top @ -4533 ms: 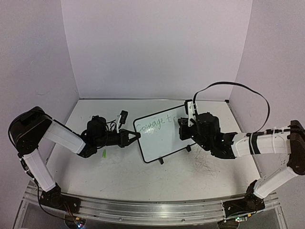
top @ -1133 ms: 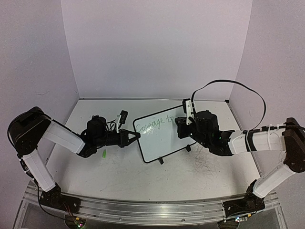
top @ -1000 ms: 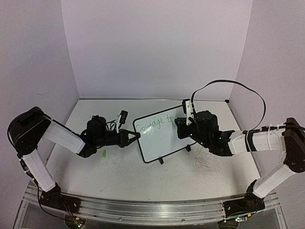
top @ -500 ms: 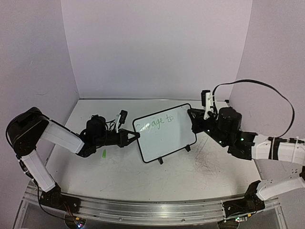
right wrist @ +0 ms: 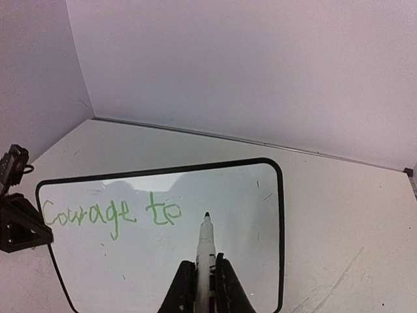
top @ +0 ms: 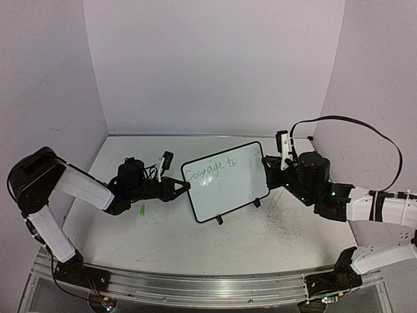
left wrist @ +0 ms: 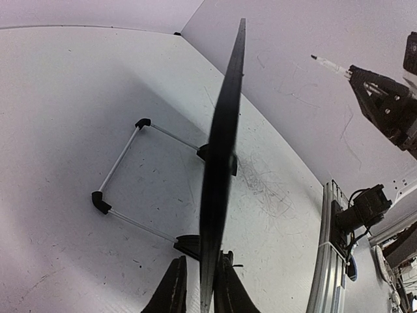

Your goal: Write a sentence on the whiteboard

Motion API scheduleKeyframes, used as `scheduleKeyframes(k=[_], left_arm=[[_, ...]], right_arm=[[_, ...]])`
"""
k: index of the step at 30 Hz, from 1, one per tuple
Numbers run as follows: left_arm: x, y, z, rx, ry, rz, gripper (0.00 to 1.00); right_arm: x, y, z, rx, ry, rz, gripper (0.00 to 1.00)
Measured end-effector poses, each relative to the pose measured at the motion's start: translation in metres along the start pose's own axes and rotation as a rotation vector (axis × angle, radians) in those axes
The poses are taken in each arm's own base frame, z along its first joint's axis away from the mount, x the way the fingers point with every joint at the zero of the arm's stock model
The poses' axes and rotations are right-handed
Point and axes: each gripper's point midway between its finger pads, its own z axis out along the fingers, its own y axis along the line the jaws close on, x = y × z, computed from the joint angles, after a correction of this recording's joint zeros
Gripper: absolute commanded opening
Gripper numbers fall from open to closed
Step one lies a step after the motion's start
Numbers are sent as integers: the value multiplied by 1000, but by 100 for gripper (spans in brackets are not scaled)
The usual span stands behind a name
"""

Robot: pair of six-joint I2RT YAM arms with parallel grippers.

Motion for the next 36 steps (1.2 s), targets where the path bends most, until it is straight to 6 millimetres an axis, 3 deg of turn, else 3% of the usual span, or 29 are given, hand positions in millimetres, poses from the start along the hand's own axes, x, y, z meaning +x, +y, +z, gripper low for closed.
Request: scheduleKeyframes(k=[6,12,19,36], left_arm=[[1,1,0,-5,6,-6,20],[6,-1,1,-3,19,-10,20],[8,-2,2,-1,27,-10,16],[8,-2,3,1,29,-8,6]], right_arm=[[32,10,17,-30,103,-26,0],[45,25,36,-70,139,-20,0],[41,37,53,-93,124,-12,0],[39,37,64,-70,96,-5,0]])
